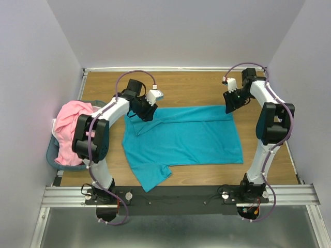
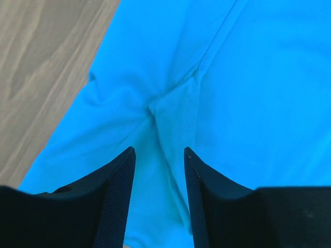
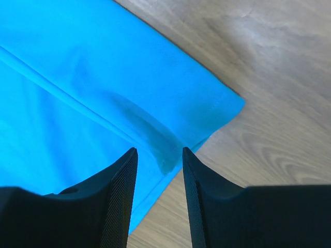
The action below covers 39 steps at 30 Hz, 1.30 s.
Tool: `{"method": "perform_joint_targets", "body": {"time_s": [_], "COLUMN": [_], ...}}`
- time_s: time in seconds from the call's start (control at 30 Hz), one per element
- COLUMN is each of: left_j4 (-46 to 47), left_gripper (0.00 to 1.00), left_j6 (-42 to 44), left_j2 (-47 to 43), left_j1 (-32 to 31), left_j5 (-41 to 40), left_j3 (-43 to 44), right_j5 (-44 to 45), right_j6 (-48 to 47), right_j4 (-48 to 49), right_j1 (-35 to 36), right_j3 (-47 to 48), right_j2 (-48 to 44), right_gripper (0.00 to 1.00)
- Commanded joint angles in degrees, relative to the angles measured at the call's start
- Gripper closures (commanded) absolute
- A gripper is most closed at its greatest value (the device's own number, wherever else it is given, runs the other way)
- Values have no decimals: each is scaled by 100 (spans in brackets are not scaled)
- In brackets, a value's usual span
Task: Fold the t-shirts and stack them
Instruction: Fold the tshirt
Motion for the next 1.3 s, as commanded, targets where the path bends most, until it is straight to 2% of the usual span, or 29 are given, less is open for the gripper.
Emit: {"method": "perform_joint_targets", "body": {"time_s": [0.0,0.17,0.3,0.37,0.43,0.5,0.53,0.57,0.6,0.7,0.77,0.8,1.27], "left_j4": [175,184,183,183,148,131,105,96,69,34,-1,-19,-194], "left_gripper": [48,46,49,55,68,75,83,87,92,99,100,100,100], "left_j6": [-318,-362,-327,-318,-301,-301,-283,-283,-265,-239,-195,-195,7], "left_j2": [508,808,888,870,853,835,826,817,817,756,642,563,0], "left_j1": [-128,-225,-269,-287,-295,-304,-304,-304,-322,-339,-348,-348,-418], "left_j5": [283,310,310,301,319,354,380,415,424,485,503,521,257], "left_j3": [338,435,400,374,365,347,338,321,321,286,259,216,-162], "right_j5": [-90,130,209,218,201,183,174,174,183,209,218,209,473], "right_j6": [-166,-316,-395,-403,-430,-474,-491,-509,-553,-615,-676,-693,-1106], "right_j4": [-264,-273,-281,-299,-308,-334,-343,-378,-387,-457,-492,-501,-554], "right_j1": [45,80,81,81,81,81,81,81,81,81,81,81,81], "right_j3": [23,-39,-56,-56,-56,-56,-56,-56,-56,-56,-56,-56,-346], "right_j2": [252,392,454,428,358,296,279,235,226,199,173,121,-424], "right_gripper": [52,53,56,60,65,70,72,74,79,92,99,100,99]}}
